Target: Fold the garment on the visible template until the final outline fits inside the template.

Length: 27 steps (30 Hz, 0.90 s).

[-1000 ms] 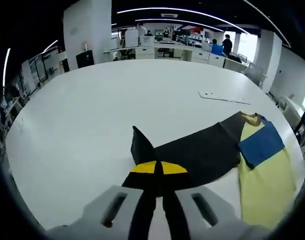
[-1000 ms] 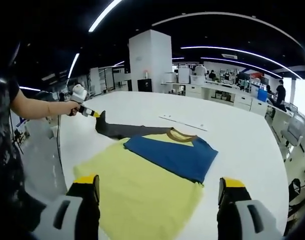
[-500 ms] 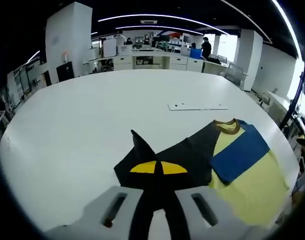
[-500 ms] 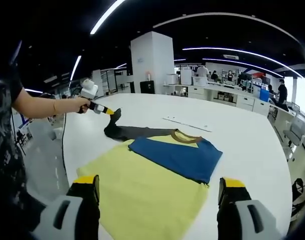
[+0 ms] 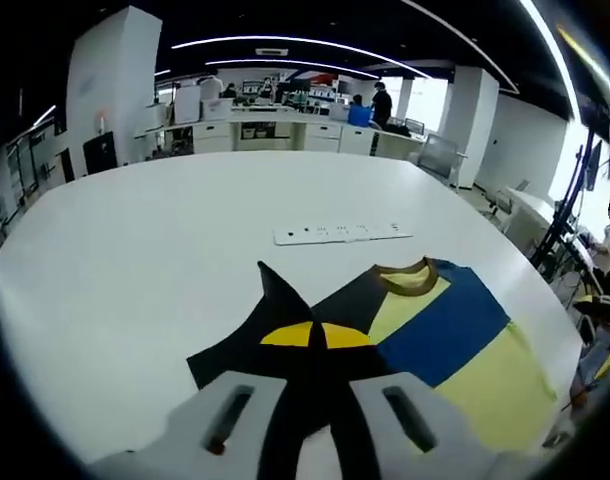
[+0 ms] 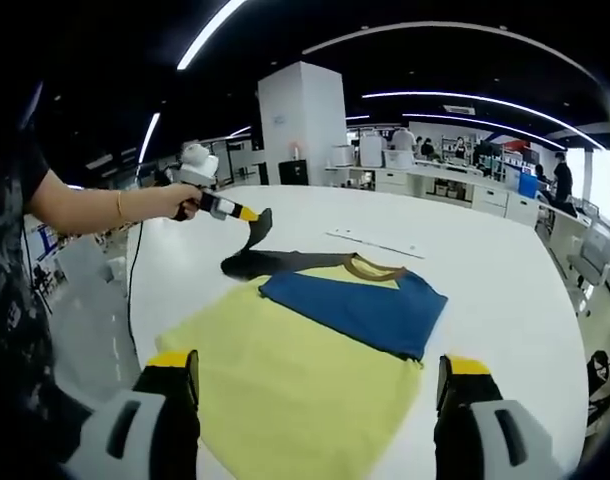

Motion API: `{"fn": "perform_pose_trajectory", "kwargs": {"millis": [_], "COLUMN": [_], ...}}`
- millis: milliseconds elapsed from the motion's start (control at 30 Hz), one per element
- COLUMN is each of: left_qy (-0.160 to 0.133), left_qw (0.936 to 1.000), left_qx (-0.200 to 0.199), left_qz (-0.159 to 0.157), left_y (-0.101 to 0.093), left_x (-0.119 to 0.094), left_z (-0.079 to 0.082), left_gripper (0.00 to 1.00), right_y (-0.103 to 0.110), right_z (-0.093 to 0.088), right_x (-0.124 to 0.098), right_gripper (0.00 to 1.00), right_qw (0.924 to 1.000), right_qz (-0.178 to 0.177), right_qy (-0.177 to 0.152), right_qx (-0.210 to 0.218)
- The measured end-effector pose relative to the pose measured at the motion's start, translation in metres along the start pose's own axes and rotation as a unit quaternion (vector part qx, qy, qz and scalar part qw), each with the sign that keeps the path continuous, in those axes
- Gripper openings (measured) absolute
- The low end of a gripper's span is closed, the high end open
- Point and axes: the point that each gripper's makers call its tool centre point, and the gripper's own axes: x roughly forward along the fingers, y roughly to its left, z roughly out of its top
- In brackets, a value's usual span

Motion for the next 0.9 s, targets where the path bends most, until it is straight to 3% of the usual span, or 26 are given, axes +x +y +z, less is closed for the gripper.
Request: {"fn": "perform_pose_trajectory", "kwargs": {"millis": [467,900], "left_qy": [-0.025,-0.031], "left_qw": [0.9980,0.9941], "left_qx": [-0.002,0.004], "left_qz": [-0.058,-0.103], "left_y": [-0.060,-0.119], "left_x": [0.024,0.043], "left_z": [0.035,0.045], "left_gripper": [0.00,0.00], "right_y": [0.002,-0.008], "right_z": [-0.003,-0.009], "right_x": [0.001,-0.009], "right_gripper": [1.00,1.00], "right_qw": [1.0000,0.9998], "right_qz": [0.002,-0.014], "right_qy": [0.006,0.013], "right_qx": [0.000,0.001]}}
